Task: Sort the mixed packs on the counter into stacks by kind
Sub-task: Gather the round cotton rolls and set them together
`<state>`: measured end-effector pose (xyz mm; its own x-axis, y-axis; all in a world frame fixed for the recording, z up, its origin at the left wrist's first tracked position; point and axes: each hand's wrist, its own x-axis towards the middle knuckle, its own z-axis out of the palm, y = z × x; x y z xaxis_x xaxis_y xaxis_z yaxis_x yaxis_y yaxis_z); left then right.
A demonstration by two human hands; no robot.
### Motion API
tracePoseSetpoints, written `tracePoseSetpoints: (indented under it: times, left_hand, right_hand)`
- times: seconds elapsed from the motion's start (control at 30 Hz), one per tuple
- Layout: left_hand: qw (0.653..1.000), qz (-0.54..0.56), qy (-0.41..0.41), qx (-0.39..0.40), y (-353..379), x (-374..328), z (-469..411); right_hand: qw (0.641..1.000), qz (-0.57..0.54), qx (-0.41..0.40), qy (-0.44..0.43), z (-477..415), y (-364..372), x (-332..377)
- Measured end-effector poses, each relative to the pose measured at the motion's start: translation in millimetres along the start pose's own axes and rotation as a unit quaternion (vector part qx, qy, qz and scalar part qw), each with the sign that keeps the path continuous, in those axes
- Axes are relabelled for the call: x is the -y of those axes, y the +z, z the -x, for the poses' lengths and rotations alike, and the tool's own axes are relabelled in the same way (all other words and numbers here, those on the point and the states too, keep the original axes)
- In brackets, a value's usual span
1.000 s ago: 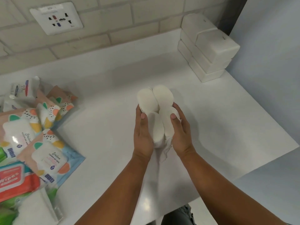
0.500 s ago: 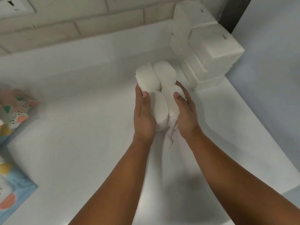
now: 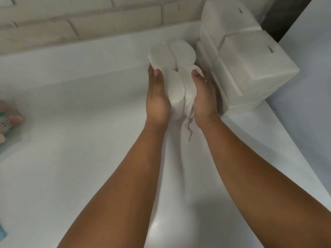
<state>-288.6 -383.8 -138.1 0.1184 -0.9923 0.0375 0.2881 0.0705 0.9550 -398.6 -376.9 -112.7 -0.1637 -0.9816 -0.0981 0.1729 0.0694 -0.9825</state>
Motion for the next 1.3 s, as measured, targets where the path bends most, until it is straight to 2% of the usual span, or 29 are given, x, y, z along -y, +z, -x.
tracePoseSetpoints:
  times: [0.2, 0.5, 0.6, 0.7, 0.87, 1.13, 1.3]
  left_hand:
    - [1.000, -0.021, 0.022, 0.001, 2.3, 8.5, -27.6]
    - [0.999, -0.022, -0.023, -0.021, -2.1, 18.6, -50.5]
    - [0.999, -0.006, -0.034, -0.005, -3.1, 19.3, -52.6]
    - [0.999, 0.026, -0.034, 0.015, -2.7, 15.2, -50.2]
    - [0.998, 0.044, -0.043, -0.024, -6.2, 8.4, -42.8]
    - [0.996, -0.029, -0.082, -0.010, -23.4, 7.2, -11.3]
    - [0.985, -0.110, -0.101, -0.084, -23.0, -13.5, 45.0]
  right_hand:
    - [0.999, 0.027, -0.007, 0.022, -28.6, 2.5, 0.8]
    - [0.999, 0.024, -0.010, 0.047, -40.7, 6.2, 6.7]
    - [0.999, 0.016, -0.013, 0.045, -43.5, 5.2, 6.1]
    - [0.999, 0.041, -0.005, 0.021, -41.5, 3.3, 5.3]
    - [0.995, 0.093, -0.005, -0.019, -31.2, 0.7, 5.2]
    - [0.989, 0.147, 0.001, -0.019, 7.6, -12.0, 2.5]
    - [0.990, 0.135, 0.006, -0.038, 49.9, -18.5, -8.8]
